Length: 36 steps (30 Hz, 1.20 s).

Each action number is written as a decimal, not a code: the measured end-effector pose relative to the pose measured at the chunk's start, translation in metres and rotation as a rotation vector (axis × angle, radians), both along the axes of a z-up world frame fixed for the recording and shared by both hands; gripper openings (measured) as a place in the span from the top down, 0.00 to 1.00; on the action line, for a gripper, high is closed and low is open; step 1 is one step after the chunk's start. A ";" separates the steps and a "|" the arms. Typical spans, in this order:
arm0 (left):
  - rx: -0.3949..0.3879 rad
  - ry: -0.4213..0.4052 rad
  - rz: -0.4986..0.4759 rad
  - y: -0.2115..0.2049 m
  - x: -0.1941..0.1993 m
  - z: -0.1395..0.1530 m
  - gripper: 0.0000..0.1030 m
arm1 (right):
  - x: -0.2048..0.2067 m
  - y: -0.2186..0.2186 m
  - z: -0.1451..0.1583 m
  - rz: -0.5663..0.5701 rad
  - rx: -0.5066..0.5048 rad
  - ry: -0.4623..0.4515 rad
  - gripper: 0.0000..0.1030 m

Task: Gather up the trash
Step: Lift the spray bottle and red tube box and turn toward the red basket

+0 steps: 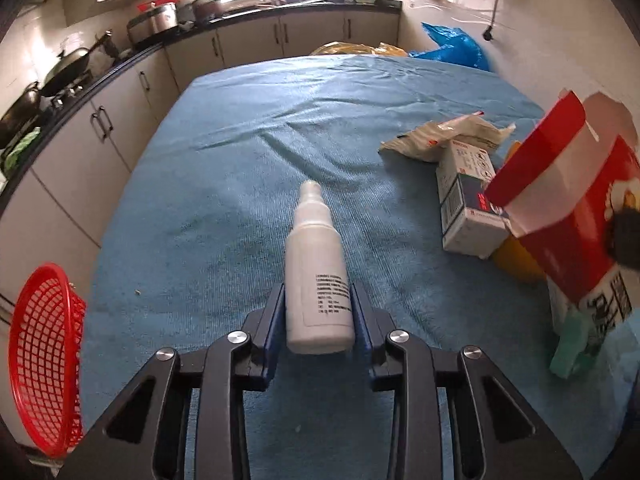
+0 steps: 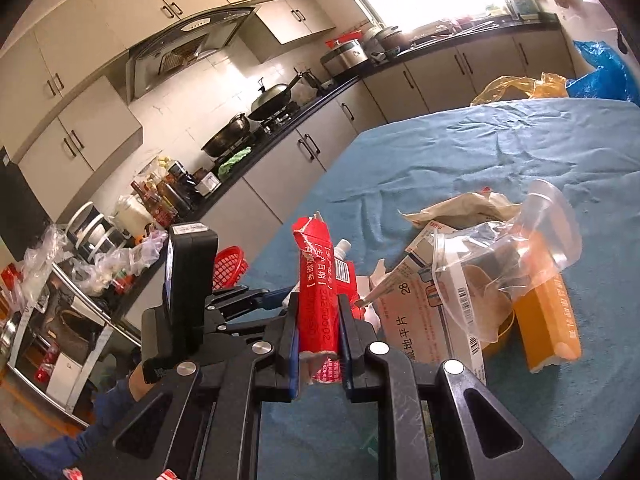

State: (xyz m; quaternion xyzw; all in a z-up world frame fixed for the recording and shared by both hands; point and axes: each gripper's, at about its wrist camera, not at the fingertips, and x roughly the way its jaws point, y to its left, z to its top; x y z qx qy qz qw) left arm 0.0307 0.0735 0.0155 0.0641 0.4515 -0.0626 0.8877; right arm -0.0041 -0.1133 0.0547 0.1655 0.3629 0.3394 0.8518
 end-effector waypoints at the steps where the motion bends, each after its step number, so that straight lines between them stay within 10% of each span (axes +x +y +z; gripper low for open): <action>1: -0.003 0.004 0.017 0.000 0.003 0.000 0.48 | 0.000 0.001 -0.001 -0.001 -0.003 0.003 0.84; 7: -0.053 0.008 0.079 0.006 0.015 -0.001 0.35 | 0.004 0.006 -0.001 -0.007 -0.013 0.012 0.84; 12: -0.052 -0.030 0.103 0.007 0.011 0.000 0.72 | 0.002 0.009 -0.003 -0.002 -0.032 0.002 0.84; 26: -0.103 -0.304 0.305 0.035 -0.057 0.027 0.72 | -0.014 0.035 -0.004 0.013 -0.119 -0.097 0.84; 36: -0.075 -0.337 0.328 0.033 -0.064 0.029 0.72 | -0.016 0.035 -0.007 0.012 -0.115 -0.108 0.84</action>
